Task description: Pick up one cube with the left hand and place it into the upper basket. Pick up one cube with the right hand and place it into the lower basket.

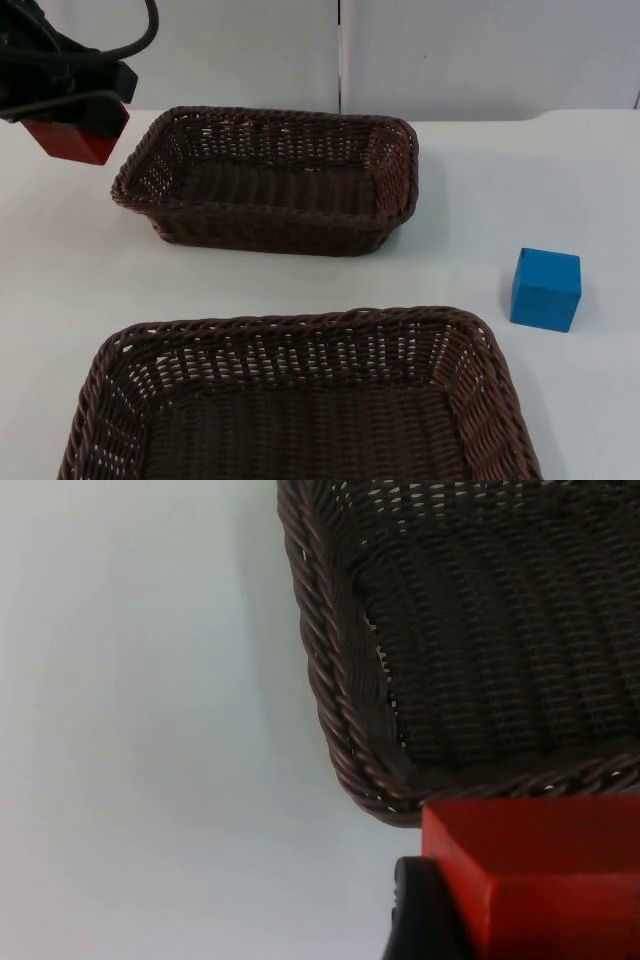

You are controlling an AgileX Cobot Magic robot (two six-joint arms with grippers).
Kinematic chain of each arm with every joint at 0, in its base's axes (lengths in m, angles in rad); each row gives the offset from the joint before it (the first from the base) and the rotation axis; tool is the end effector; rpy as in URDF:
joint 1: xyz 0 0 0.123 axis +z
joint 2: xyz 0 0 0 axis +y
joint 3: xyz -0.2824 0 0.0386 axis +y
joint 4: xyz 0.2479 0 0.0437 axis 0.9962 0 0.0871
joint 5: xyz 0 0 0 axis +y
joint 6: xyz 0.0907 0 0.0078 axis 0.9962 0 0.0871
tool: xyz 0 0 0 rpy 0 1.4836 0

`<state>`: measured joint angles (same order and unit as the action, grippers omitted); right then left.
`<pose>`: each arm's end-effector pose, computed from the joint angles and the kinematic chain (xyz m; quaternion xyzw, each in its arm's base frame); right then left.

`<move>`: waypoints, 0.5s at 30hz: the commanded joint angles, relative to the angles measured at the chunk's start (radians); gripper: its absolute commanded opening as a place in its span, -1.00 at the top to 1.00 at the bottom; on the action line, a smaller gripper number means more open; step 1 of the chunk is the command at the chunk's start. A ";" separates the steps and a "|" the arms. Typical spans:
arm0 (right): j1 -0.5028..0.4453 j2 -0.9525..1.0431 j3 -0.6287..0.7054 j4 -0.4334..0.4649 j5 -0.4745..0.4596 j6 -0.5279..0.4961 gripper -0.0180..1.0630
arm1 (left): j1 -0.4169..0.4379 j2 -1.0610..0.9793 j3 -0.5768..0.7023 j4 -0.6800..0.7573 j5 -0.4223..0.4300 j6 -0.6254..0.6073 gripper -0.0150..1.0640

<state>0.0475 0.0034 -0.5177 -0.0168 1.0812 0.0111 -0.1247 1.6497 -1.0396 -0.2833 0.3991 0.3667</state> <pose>-0.0072 -0.0017 0.2804 -0.0151 0.8547 0.0068 0.5189 0.3407 -0.0527 0.2239 0.1256 0.9359 -0.0547 0.3245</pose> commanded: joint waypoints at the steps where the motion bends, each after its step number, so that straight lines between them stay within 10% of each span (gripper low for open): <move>1: -0.003 -0.003 0.002 0.000 -0.002 0.000 -0.97 | -0.005 -0.010 -0.004 -0.016 -0.016 -0.006 0.97; 15: -0.003 -0.003 0.002 0.000 -0.002 0.000 -0.97 | -0.005 -0.010 -0.011 -0.029 -0.016 -0.006 0.97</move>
<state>0.0475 0.0034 -0.5177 -0.0168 1.0812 0.0111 -0.1247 1.6497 -1.0396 -0.2958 0.3945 0.3667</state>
